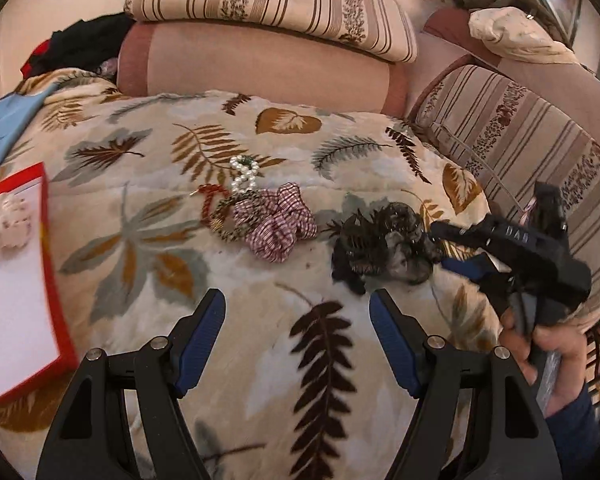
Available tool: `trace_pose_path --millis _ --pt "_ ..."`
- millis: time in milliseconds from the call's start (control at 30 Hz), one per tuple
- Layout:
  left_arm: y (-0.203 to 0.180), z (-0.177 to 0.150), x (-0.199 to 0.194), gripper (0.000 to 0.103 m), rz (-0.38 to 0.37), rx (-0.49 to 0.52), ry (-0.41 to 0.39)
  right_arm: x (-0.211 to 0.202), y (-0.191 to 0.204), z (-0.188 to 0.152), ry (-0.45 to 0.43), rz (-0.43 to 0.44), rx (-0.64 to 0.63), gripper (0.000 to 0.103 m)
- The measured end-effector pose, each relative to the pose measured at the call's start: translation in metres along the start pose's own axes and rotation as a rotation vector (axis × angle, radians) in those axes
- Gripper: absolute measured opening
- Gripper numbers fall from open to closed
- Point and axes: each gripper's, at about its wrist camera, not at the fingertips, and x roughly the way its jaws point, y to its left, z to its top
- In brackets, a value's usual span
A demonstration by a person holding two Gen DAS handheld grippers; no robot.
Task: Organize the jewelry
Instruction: 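Grasp black mesh bow scrunchie with right tool while left tool grasps rhinestone butterfly clip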
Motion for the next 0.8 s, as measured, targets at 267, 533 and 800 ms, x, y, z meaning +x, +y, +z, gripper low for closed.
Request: trace_pose_path --millis 267,533,800 --pt "-0.018 0.026 0.037 0.078 -0.035 -0.008 0.058 0.047 0.022 0.005 0.112 -0.037 -0.121 0.033" --pt "-0.066 0.042 0.088 0.081 0.036 0.132 0.141 -0.01 0.015 0.023 -0.111 -0.07 -0.13 0.026" --pt "-0.083 0.027 0.139 0.082 0.178 0.221 0.217 -0.023 0.003 0.025 -0.101 -0.017 -0.083 0.026"
